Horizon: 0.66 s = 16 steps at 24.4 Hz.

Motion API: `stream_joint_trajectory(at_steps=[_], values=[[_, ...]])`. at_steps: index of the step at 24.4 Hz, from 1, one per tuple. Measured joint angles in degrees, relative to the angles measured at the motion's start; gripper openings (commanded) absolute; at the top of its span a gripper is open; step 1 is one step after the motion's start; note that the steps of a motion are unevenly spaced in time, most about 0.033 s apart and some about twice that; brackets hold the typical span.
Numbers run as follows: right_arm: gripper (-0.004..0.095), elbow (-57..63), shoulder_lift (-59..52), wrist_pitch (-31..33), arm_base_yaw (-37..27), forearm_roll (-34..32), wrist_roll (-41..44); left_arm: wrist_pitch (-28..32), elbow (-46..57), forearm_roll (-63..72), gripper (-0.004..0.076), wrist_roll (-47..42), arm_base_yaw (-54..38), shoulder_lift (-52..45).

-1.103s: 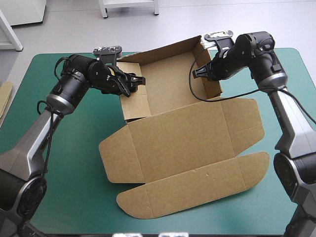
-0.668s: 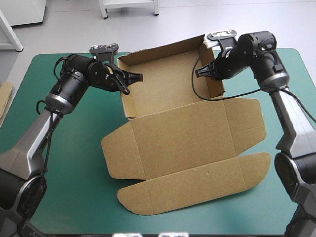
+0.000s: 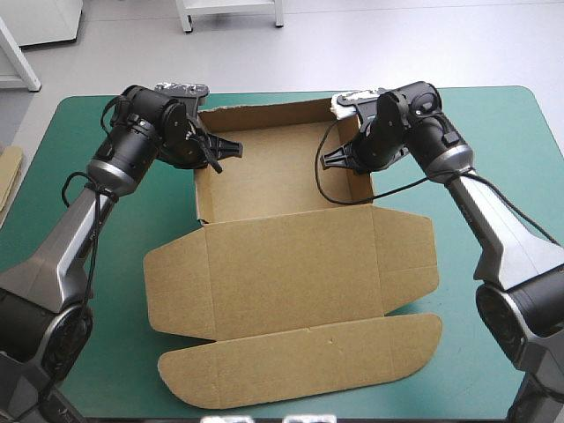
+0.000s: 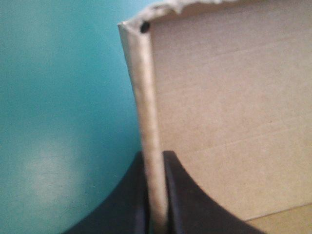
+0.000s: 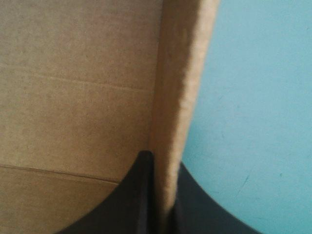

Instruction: Fold the box

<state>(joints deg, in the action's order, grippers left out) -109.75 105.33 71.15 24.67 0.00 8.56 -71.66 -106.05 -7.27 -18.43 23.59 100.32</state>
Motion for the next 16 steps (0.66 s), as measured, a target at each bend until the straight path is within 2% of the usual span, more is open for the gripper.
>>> stream_joint_trajectory(at_steps=[16], values=[[0.0002,1.2,1.33,0.28,0.51,-3.8,3.4,2.69,-0.8,0.79,-0.0008,1.97,0.02,8.09]])
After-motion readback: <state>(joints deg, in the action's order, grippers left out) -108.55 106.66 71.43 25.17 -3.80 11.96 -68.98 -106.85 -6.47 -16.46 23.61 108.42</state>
